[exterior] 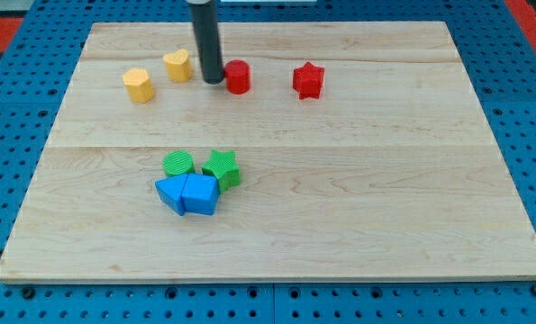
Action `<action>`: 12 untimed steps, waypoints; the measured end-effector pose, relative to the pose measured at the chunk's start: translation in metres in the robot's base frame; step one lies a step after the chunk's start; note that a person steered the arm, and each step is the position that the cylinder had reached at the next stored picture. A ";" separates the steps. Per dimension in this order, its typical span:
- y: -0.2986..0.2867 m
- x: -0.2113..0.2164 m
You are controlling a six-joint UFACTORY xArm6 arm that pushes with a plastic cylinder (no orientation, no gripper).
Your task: Move the green blocks towards the right side of the board
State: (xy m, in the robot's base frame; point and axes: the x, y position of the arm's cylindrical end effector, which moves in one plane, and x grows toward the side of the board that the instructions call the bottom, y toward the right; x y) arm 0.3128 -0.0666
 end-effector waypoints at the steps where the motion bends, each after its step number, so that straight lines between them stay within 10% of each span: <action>1: 0.058 -0.008; 2: 0.074 -0.007; 5: -0.117 0.125; 12: 0.135 0.163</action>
State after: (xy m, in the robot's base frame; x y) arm 0.4760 0.0686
